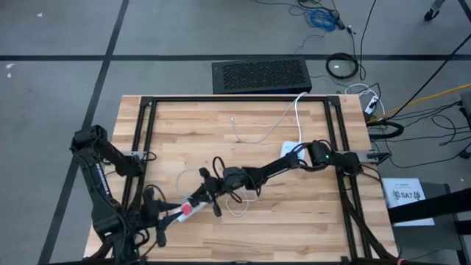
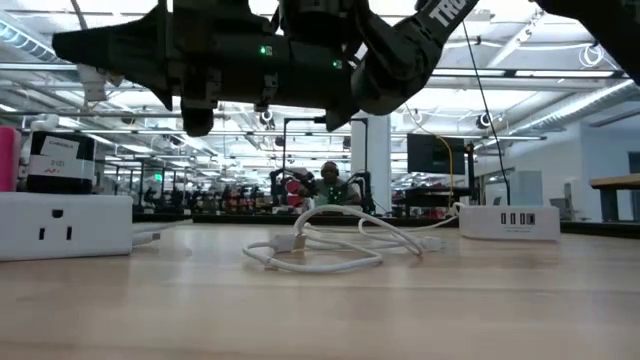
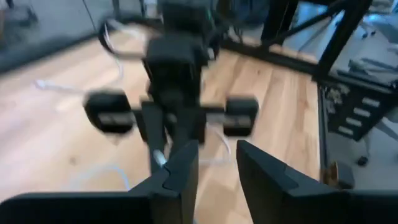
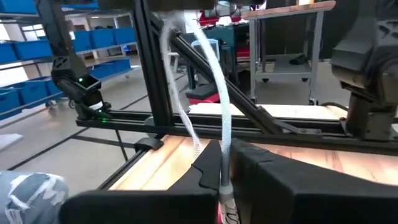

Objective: Insert USB
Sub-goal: Insert the top left white charger cable into the pink adapter charger

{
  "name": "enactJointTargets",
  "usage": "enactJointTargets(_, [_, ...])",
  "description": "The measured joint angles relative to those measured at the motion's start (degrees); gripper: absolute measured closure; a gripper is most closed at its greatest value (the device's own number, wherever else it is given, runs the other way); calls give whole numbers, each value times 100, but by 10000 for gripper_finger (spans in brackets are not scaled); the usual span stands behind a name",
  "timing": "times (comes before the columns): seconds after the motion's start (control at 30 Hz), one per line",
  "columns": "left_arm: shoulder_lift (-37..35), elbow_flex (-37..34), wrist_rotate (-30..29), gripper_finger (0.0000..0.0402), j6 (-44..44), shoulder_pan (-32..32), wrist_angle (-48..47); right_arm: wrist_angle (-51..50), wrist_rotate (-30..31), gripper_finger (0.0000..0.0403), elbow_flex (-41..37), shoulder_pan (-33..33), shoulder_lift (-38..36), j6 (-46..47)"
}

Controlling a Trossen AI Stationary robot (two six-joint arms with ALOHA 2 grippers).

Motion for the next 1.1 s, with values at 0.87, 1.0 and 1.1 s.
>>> enactJointTargets(0.87, [895,-90,682,298,1239,-30,2214,678,-404,402,88,-124,332,390])
enactJointTargets(1.0, [987,-90,806,327,569,-42,1764,789,-564,402,490,-127,672,445])
enactJointTargets(1.1, [1047,-91,989,348,-112,-71,1268,756,-786,402,898,-127,967,554])
